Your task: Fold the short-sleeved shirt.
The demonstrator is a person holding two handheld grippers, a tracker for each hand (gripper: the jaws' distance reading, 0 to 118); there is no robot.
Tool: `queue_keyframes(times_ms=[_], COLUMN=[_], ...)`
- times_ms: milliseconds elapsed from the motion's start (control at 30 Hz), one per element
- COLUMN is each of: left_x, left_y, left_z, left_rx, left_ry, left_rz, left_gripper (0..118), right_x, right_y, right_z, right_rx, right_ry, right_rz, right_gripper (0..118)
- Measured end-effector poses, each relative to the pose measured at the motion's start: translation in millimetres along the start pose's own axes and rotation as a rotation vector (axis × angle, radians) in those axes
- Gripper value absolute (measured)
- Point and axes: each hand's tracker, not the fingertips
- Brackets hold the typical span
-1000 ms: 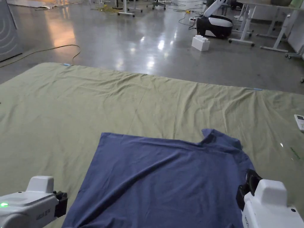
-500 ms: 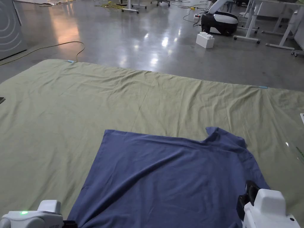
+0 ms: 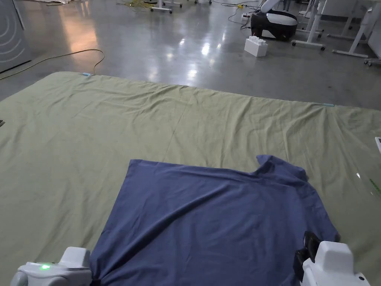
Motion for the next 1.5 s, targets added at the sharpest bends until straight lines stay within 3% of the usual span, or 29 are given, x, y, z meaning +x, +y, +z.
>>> queue_keyframes(times_ms=[100, 133, 433, 633, 700, 767, 1033, 1067, 1167, 1200, 1267, 1433, 1500], left_x=[-11, -13, -6, -7, -8, -7, -4, -4, -4, -3, -2, -2, -2], left_y=[0, 0, -5, -4, -4, -3, -4, -4, -5, -5, -5, -7, -7], left_z=[13, 17, 20, 5, 4, 3, 1, 0, -1, -2, -2, -4, -3], left_rx=[0.05, 0.061, 0.07, 0.054, 0.05, 0.05, 0.043, 0.042, 0.041, 0.041, 0.041, 0.043, 0.044], left_ry=[0.001, -0.008, 0.009, 0.008, 0.006, 0.006, 0.011, 0.01, 0.011, 0.011, 0.012, 0.002, -0.01], left_rz=[0.019, 0.02, -0.017, -0.006, -0.005, 0.0, -0.003, -0.001, 0.005, 0.005, 0.005, 0.005, 0.007], left_gripper=[9, 9, 9, 9, 9, 9, 9, 9, 9, 9, 9, 9, 9], right_x=[13, 16, 74, 117, 117, 123, 104, 101, 92, 89, 87, 83, 85], right_y=[-5, 0, -18, -53, -64, -77, -106, -103, -99, -97, -95, -87, -81], right_z=[1, 9, 14, 13, 15, 14, -5, -8, -9, -10, -9, -5, -1], right_rx=[-0.005, -0.02, -0.285, -0.538, -0.587, -0.639, -0.698, -0.703, -0.707, -0.707, -0.707, -0.746, -0.732], right_ry=[-0.011, -0.017, -0.046, -0.061, -0.072, -0.051, -0.048, -0.049, -0.018, -0.014, -0.032, -0.057, -0.079], right_rz=[0.017, 0.071, 0.024, -0.02, -0.04, -0.071, -0.049, -0.031, 0.022, 0.065, 0.139, 0.245, 0.251], right_gripper=[0, 0, 4, 61, 65, 65, 63, 60, 33, 22, 11, 6, 6])
